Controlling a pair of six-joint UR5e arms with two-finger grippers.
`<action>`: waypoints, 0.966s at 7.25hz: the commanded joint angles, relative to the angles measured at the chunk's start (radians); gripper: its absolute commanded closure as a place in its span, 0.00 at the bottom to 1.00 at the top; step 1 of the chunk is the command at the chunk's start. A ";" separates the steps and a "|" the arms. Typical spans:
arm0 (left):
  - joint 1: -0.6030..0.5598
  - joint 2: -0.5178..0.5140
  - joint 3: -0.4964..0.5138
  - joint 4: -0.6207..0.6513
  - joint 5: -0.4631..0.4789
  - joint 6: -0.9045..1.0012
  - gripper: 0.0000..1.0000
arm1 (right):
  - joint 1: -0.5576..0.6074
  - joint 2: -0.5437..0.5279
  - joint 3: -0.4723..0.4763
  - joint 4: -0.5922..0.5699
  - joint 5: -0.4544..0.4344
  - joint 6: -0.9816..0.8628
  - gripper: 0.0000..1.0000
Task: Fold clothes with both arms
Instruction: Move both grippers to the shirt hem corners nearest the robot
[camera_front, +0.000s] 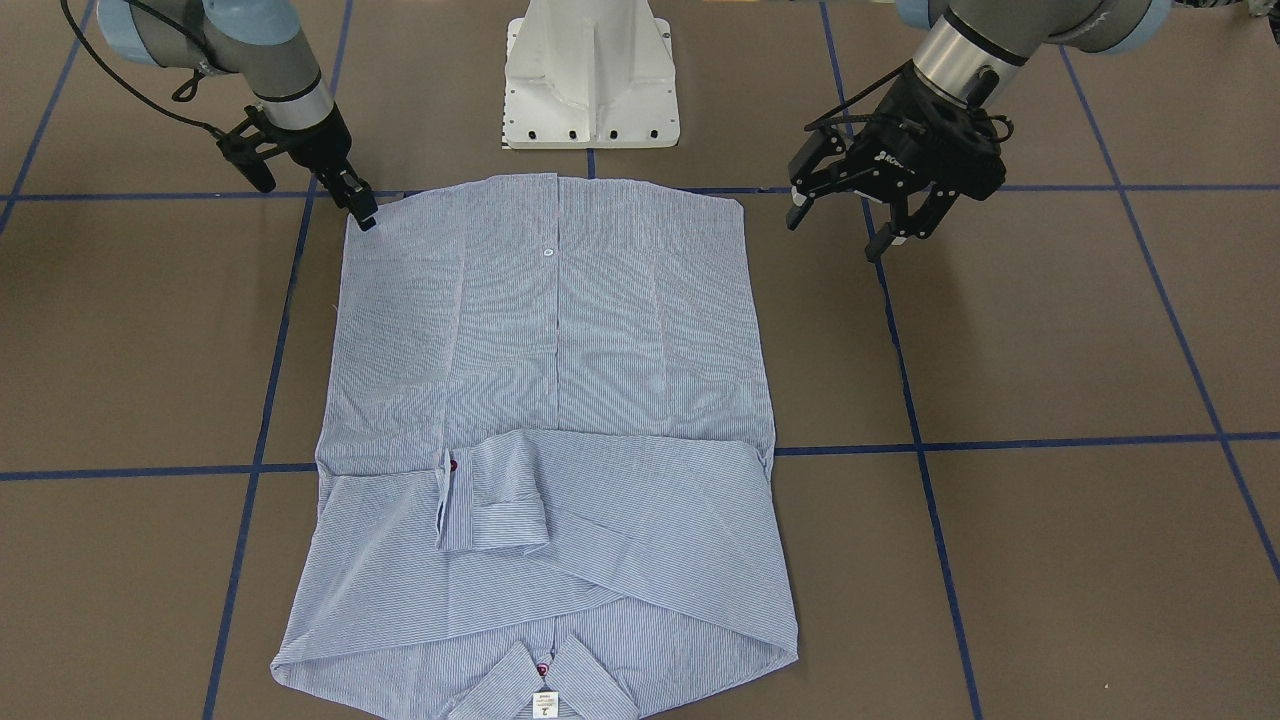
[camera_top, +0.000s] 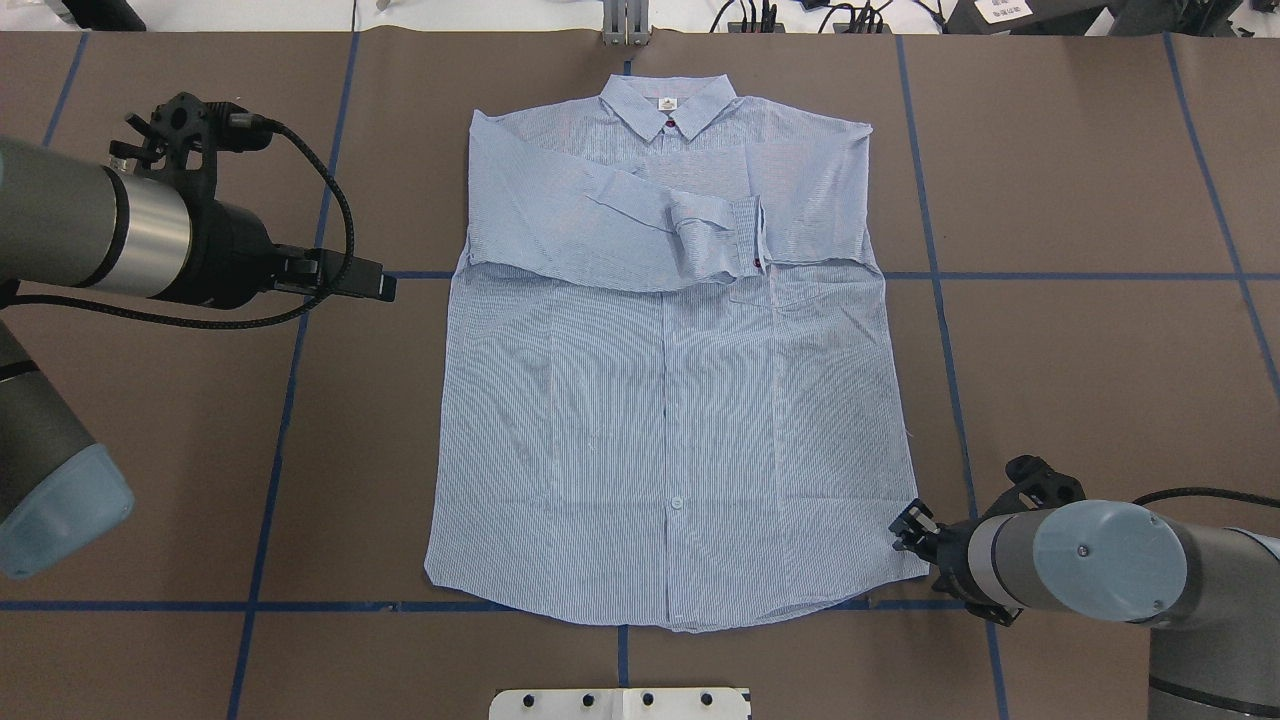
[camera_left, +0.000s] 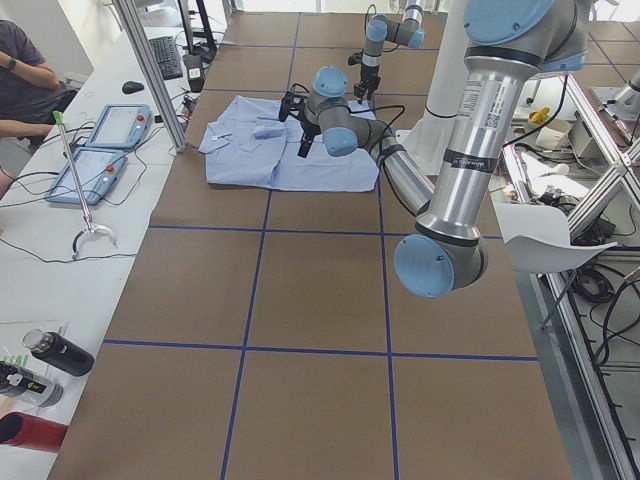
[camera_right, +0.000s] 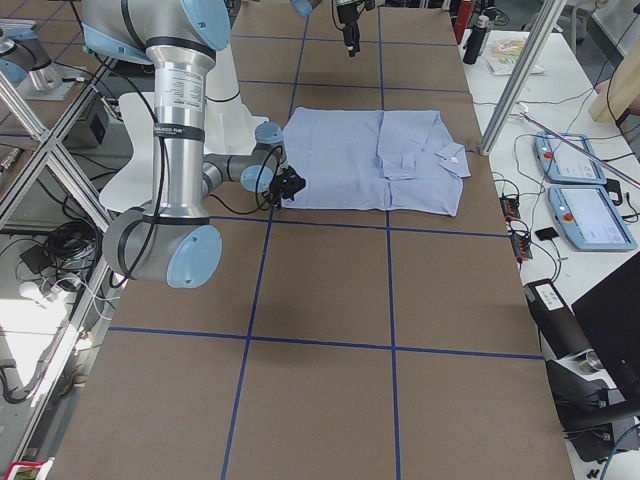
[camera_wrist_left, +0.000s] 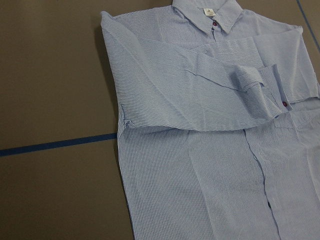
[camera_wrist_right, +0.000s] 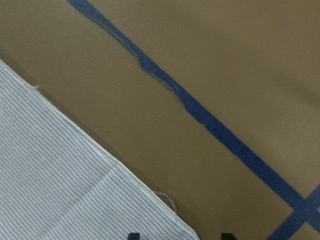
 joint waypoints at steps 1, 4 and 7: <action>0.000 0.003 -0.005 0.000 0.000 0.000 0.02 | -0.001 0.001 0.003 -0.006 0.001 0.000 0.45; 0.000 0.017 -0.020 0.000 -0.002 0.000 0.02 | -0.001 0.007 0.006 -0.035 0.014 0.000 1.00; 0.011 0.020 -0.017 0.000 -0.017 -0.117 0.02 | 0.003 -0.001 0.038 -0.037 0.030 0.000 1.00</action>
